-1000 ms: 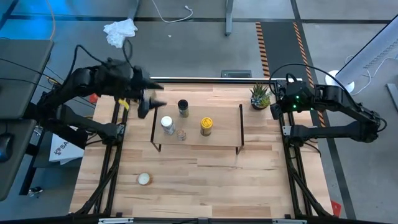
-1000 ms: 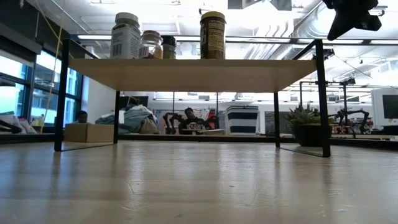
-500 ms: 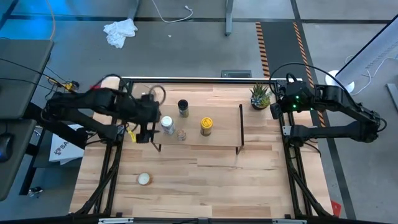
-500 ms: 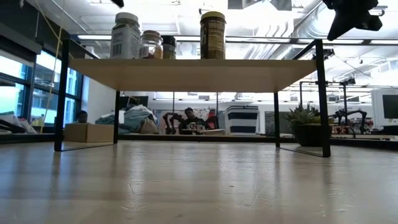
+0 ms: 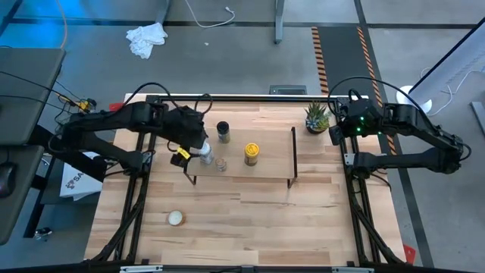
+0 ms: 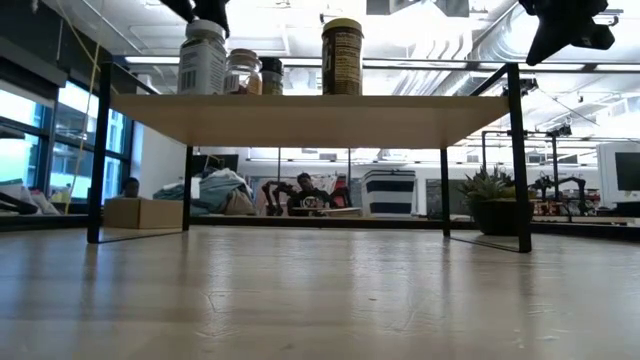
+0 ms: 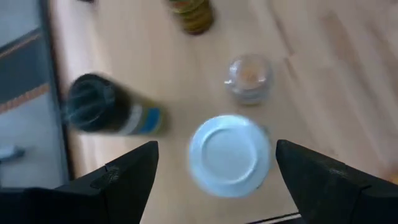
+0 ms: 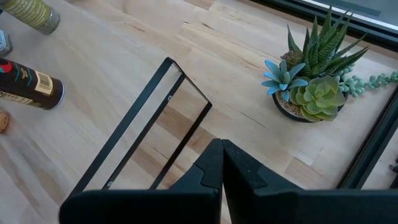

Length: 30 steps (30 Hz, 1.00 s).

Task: Shelf spices
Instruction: Remove the white seasoning bottle from the shelf

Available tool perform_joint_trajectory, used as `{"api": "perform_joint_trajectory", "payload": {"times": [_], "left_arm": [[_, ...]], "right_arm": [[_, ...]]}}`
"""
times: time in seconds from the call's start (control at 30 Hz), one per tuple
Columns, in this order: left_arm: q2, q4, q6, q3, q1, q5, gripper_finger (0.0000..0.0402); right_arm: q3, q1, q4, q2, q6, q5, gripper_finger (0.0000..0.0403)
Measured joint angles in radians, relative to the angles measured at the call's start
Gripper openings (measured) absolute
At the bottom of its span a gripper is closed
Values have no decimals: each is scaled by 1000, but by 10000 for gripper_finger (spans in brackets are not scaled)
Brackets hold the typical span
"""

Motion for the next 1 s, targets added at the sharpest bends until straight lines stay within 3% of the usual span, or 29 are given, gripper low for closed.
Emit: {"api": "perform_joint_trajectory", "payload": {"times": [0.13,0.4,0.73,0.83,1.0], "left_arm": [[52,-42,47,0,3,67,324],[163,-33,79,0,3,60,324],[146,-59,27,0,3,55,320],[145,-64,26,0,2,36,290],[145,-64,24,0,2,36,189]], "right_arm": [[0,0,0,0,0,0,0],[0,0,0,0,0,0,0],[0,0,0,0,-20,0,0],[0,0,0,0,-20,0,0],[0,0,0,0,-27,0,0]]}}
